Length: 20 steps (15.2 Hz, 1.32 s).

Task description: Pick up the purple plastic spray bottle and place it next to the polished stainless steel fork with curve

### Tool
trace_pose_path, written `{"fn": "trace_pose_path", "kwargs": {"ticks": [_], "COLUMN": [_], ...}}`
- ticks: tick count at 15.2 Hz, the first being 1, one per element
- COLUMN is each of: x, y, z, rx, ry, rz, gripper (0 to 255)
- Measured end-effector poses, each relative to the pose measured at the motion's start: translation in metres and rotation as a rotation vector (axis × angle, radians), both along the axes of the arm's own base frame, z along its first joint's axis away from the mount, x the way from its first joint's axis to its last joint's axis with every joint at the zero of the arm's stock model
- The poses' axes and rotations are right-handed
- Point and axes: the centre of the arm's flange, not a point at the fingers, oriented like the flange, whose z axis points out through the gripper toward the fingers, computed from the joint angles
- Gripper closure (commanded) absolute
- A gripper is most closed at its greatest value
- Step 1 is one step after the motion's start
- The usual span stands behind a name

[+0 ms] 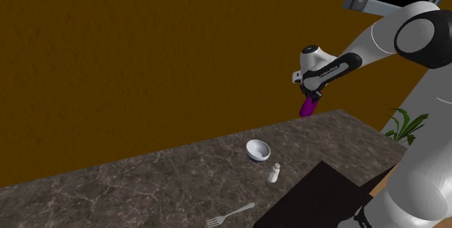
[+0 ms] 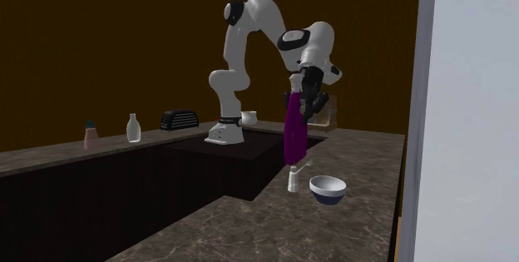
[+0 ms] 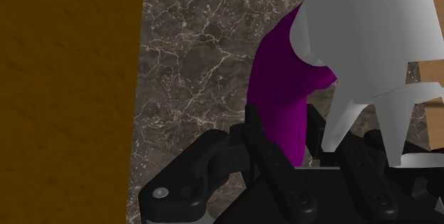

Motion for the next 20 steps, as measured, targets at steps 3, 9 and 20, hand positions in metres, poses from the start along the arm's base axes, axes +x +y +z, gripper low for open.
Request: {"fn": "trace_pose_path", "kwargs": {"ticks": [3,9,20], "x": [0.000,-0.002,-0.028], "y": [0.000,-0.001,0.101], "z": [0.016,0.047,0.064], "rx": [0.000,0.000,0.001], "ry": [0.000,0.000,0.000], "rz": [0.000,0.000,0.001], "gripper": [255,255,255]}}
